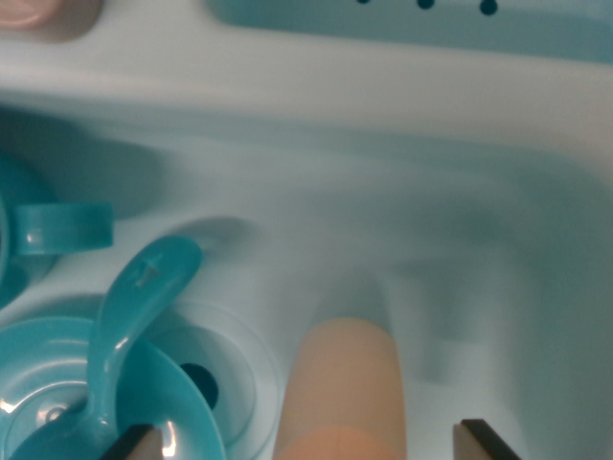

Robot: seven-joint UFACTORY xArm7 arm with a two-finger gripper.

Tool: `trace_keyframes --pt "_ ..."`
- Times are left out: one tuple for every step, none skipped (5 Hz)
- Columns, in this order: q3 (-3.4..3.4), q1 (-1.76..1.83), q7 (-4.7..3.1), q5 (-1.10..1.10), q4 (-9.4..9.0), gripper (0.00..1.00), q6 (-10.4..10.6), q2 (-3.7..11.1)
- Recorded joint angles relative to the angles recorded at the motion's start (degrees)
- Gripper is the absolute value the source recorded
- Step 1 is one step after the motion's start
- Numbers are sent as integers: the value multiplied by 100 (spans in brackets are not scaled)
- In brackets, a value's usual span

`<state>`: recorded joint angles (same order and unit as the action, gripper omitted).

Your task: Pick detergent from the sink

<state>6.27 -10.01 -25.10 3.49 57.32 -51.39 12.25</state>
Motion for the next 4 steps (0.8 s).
trace_keyframes --pt "0 0 0 0 0 100 0 0" --pt "0 0 0 0 0 100 0 0" --pt "0 0 0 0 0 100 0 0" --pt "0 0 0 0 0 100 0 0"
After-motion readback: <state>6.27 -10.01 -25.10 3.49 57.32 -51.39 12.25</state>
